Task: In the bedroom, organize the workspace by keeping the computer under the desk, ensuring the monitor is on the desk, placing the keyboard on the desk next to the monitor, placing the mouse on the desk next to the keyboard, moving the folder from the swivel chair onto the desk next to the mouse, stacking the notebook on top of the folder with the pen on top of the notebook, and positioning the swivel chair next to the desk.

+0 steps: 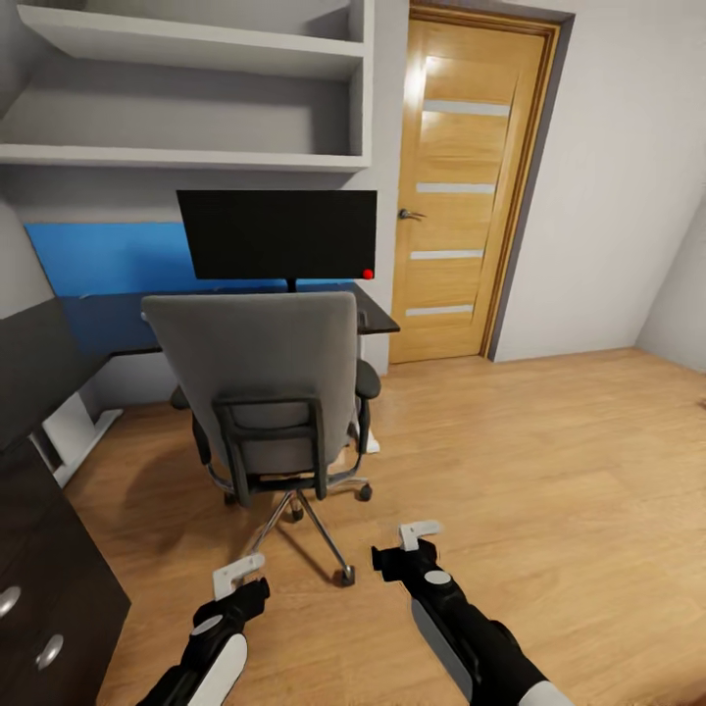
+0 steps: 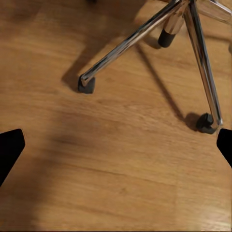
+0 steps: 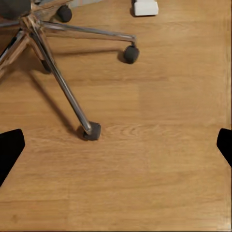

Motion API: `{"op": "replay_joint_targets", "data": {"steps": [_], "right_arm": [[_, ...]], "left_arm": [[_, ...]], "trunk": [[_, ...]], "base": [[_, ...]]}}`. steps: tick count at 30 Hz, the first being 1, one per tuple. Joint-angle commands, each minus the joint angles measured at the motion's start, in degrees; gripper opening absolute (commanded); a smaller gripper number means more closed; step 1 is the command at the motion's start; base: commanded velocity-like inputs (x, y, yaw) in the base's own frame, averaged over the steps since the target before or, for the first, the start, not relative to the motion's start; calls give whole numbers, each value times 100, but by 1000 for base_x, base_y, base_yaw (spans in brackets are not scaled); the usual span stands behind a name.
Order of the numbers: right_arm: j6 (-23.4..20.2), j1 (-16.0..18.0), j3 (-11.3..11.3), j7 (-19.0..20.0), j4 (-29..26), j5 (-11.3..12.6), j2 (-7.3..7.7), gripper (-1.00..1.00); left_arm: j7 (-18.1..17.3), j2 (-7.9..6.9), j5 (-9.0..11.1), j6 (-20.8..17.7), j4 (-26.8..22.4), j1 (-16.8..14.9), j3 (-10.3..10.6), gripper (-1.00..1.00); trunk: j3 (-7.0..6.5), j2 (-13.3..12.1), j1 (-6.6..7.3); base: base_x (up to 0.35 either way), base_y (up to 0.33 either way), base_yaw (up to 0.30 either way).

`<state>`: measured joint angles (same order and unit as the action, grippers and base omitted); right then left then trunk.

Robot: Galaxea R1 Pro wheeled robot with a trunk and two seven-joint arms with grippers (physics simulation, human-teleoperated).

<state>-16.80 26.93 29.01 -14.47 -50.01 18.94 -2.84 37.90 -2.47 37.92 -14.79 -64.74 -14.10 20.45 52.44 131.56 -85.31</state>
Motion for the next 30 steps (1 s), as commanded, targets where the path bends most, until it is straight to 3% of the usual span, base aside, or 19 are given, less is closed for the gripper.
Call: {"op": "replay_joint_targets", "data": {"steps": [1, 7, 9, 10, 14, 15, 18, 26, 30], "right_arm": [[-52, 3, 16, -49, -44, 58, 65, 100], [-608, -10, -68, -39, -484, 78, 534, 100], [-1115, -116, -145, -34, -981, 274, 919, 100], [-1212, -168, -158, -36, -1125, 344, 991, 100], [-1371, -258, -175, -37, -1398, 419, 1067, 100], [-1447, -291, -184, -38, -1517, 437, 1089, 100], [-1640, -331, -260, -36, -1686, 473, 1147, 100], [-1887, -442, -405, -33, -2029, 507, 1215, 100], [-1914, -573, -423, -28, -2169, 508, 1230, 100]], "left_arm": [[44, -5, 29, -23, -8, 8, 19, 100], [34, 11, 39, -49, -10, 84, 26, 100], [41, 60, 55, -55, -80, 286, 11, 100], [44, 72, 105, -57, -91, 324, 6, 100], [49, 29, 485, -62, -100, 368, -9, 100], [50, -1, 715, -64, -90, 383, -16, 100], [42, -135, 1064, -63, -70, 403, -23, 100], [35, -296, 1289, -52, -52, 425, -37, 100], [34, -313, 1323, -52, -47, 431, -180, 100]], "trunk": [[6, 3, 2], [6, 3, 2], [-14, -37, 24], [-33, -77, 46], [-109, -238, 134], [-127, -278, 156], [-182, -398, 222], [-326, -719, 397], [-398, -880, 485]], "base": [[-75, -54, 0], [-33, -24, -18], [-7, -5, -91], [-3, -2, -108], [-2, -1, -69], [-1, -1, -31], [0, 0, -18], [0, 0, -5], [0, 0, -1]]}}
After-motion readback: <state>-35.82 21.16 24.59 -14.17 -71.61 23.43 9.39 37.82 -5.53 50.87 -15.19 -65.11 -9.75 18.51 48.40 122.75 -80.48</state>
